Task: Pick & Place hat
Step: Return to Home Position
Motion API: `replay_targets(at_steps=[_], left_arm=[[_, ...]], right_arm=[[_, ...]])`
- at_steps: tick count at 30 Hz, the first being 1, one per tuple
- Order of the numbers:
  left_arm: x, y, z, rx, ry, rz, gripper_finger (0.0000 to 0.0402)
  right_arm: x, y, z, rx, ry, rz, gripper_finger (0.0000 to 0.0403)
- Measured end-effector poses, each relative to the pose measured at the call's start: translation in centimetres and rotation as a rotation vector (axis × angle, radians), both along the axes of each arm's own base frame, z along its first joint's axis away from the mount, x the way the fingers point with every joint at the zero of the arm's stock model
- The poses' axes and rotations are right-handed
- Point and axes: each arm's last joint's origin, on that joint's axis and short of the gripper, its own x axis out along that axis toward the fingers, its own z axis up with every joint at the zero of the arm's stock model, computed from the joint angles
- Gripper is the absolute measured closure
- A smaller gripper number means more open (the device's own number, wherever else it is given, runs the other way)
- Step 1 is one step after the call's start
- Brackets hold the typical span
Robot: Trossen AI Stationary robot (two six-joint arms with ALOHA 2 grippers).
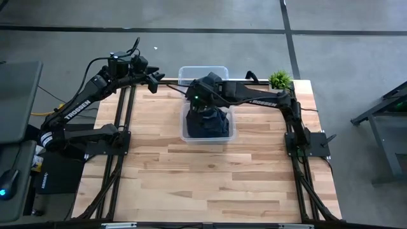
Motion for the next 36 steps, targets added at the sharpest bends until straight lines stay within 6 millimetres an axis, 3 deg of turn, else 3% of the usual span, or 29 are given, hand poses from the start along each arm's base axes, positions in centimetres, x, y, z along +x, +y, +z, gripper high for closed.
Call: replay_targets(at_steps=[16, 24, 36], left_arm=[[-0.5, -0.8, 0.2, -0.033, -0.019, -0.073, 0.0181], [-1.5, -2.0, 0.2, -0.061, 0.002, -0.080, 0.0181], [-3.8, -4.5, -0.5, -0.135, 0.038, -0.127, 0.0181]], right_arm=[[-4.1, 0.0, 3.2, 0.022, 0.046, -0.026, 0.0403], [-6.1, -0.6, 3.2, 0.038, 0.187, -0.051, 0.0403], [-6.3, -0.2, 3.0, 0.101, 0.235, 0.123, 0.0403]])
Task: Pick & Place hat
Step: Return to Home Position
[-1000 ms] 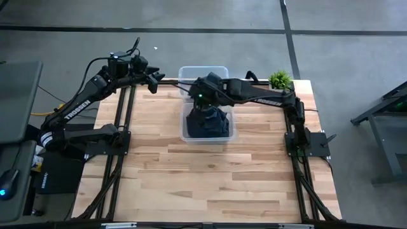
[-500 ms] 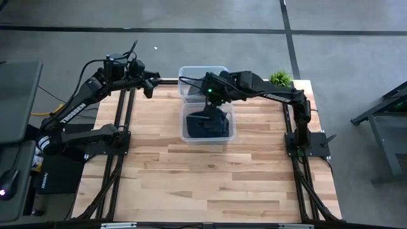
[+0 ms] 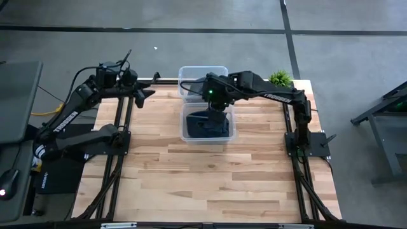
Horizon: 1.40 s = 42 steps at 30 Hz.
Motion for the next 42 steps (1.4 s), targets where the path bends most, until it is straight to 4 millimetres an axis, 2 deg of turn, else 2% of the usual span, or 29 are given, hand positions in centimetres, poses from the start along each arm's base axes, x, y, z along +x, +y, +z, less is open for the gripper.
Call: replay_targets(at_steps=[5, 12, 17, 21, 30, 33, 38, 42], left_arm=[[-0.6, -0.8, -2.4, -0.071, -0.046, -0.001, 0.0181], [-0.8, -1.3, -5.1, -0.118, -0.216, -0.012, 0.0181], [-0.7, -1.4, -6.6, -0.161, -0.255, -0.036, 0.0181], [-0.3, -1.3, -7.6, -0.193, -0.275, -0.088, 0.0181], [2.0, -2.5, -9.7, -0.165, -0.360, -0.201, 0.0181], [2.6, -3.3, -10.6, -0.157, -0.342, -0.206, 0.0181], [3.0, -4.4, -11.0, -0.120, -0.334, -0.196, 0.0181], [2.8, -4.9, -11.0, -0.097, -0.446, -0.206, 0.0181]], right_arm=[[-0.1, -0.3, 0.0, 0.041, 0.001, 0.031, 0.0403], [-1.0, -0.2, -0.1, 0.086, 0.048, 0.070, 0.0403], [-3.0, 0.0, -0.3, 0.093, 0.021, 0.047, 0.0403], [-6.0, 0.3, -1.0, 0.104, -0.082, -0.005, 0.0403], [-12.7, 1.3, -4.8, 0.170, -0.333, -0.170, 0.0403], [-14.0, 1.8, -6.2, 0.192, -0.412, -0.189, 0.0403], [-15.5, 2.5, -8.8, 0.235, -0.535, -0.210, 0.0403], [-16.6, 2.9, -11.0, 0.265, -0.641, -0.246, 0.0403]])
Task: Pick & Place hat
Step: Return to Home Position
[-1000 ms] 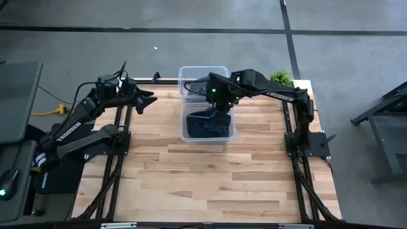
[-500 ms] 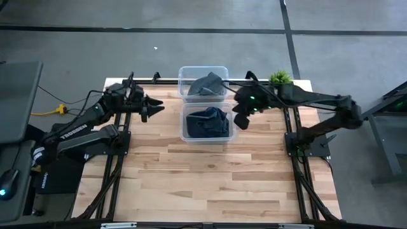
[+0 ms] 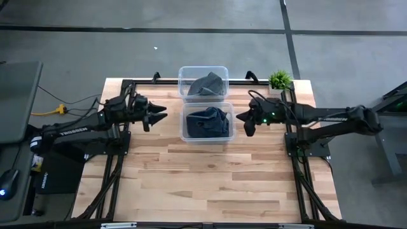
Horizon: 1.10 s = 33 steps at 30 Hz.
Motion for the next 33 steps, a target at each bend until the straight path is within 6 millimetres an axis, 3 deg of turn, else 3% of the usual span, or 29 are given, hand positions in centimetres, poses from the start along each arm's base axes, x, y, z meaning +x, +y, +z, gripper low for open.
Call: replay_targets(at_steps=[13, 21, 33], left_arm=[[-1.1, -0.3, -2.9, -0.103, -0.168, 0.054, 0.0181], [-1.6, -0.3, -5.1, -0.151, -0.229, 0.113, 0.0181], [-2.8, -0.6, -6.2, -0.141, -0.274, 0.152, 0.0181]], right_arm=[[-3.1, 0.4, -4.5, 0.031, -0.425, -0.137, 0.0403], [-5.4, 0.5, -5.5, 0.011, -0.564, -0.197, 0.0403], [-8.5, 0.8, -8.3, 0.050, -0.749, -0.229, 0.0403]])
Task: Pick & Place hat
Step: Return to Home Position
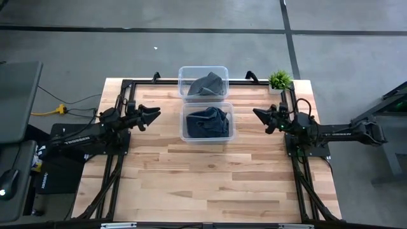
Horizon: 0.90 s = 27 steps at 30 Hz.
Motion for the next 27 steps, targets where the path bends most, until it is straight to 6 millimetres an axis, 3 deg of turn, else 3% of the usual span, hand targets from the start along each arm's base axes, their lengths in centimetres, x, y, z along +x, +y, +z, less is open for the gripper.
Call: replay_targets(at_steps=[27], left_arm=[[-1.0, -0.5, -1.3, -0.011, 0.092, -0.042, 0.0181]], right_arm=[[-0.7, 0.0, -1.8, -0.040, 0.095, -0.044, 0.0403]])
